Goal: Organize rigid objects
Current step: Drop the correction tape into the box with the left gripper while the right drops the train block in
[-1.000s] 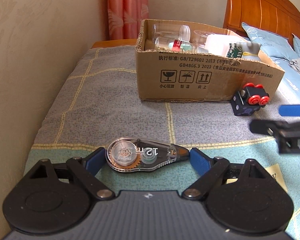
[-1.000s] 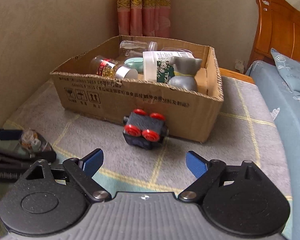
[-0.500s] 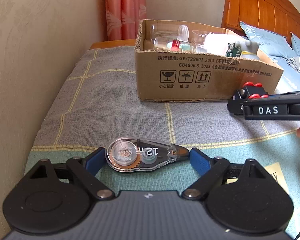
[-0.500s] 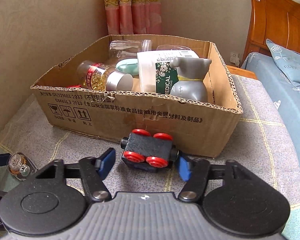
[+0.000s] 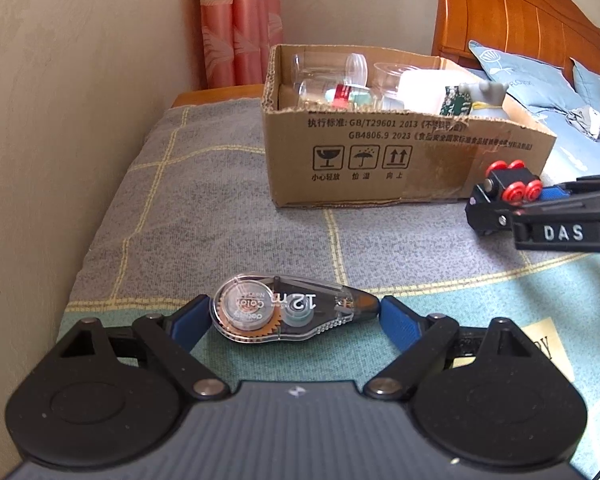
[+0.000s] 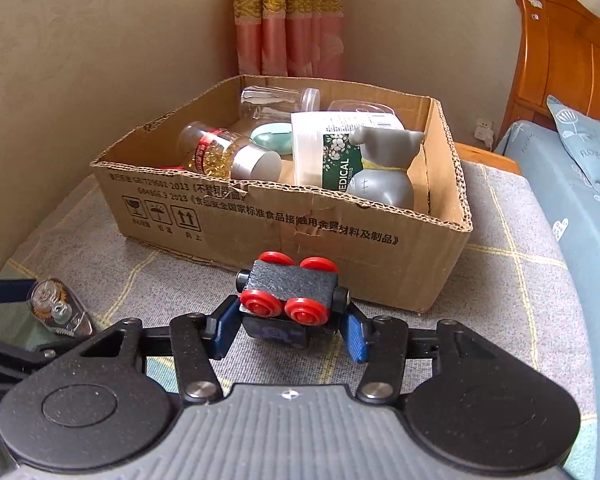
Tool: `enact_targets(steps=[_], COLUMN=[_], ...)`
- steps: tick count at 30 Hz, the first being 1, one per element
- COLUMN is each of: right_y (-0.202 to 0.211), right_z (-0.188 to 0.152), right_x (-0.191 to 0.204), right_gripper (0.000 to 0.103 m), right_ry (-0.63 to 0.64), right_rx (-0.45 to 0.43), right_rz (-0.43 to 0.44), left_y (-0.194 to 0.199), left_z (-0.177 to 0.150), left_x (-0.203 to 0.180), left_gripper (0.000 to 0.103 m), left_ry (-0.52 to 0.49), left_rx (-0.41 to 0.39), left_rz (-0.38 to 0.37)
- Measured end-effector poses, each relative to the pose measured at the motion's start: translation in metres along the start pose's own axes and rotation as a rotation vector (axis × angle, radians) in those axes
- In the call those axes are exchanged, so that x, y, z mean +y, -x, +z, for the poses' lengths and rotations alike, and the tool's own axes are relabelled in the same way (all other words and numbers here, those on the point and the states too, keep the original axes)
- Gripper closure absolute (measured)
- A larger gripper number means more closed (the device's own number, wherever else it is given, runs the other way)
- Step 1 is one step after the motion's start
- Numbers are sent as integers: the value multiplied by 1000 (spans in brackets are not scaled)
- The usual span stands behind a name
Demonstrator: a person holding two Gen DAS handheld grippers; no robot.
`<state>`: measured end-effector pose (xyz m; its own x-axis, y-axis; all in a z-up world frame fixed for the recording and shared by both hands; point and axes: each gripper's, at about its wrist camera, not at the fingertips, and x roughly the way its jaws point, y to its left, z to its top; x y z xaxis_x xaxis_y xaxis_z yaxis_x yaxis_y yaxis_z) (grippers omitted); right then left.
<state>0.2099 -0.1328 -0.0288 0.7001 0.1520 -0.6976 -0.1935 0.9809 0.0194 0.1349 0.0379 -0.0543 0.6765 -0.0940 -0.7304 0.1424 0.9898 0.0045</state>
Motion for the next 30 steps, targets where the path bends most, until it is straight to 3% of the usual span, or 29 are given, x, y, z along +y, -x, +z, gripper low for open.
enact_targets(steps=[10, 17, 24, 30], right_y=[34, 61, 63, 57], right_z=[4, 24, 57, 84], right_x=[-3, -8, -21, -34], right_gripper=[45, 45, 45, 45], right_ry=[54, 114, 146, 143], right_rx=[-24, -68, -98, -103], right_rz=[51, 75, 71, 57], left_y=[14, 29, 38, 14], left_z=[12, 35, 82, 137], left_x=[-3, -6, -15, -29], left_gripper=[14, 14, 13, 13], left_ry=[-23, -32, -86, -155], left_rx=[-13, -40, -94, -112], left_rz=[-23, -58, -98, -103])
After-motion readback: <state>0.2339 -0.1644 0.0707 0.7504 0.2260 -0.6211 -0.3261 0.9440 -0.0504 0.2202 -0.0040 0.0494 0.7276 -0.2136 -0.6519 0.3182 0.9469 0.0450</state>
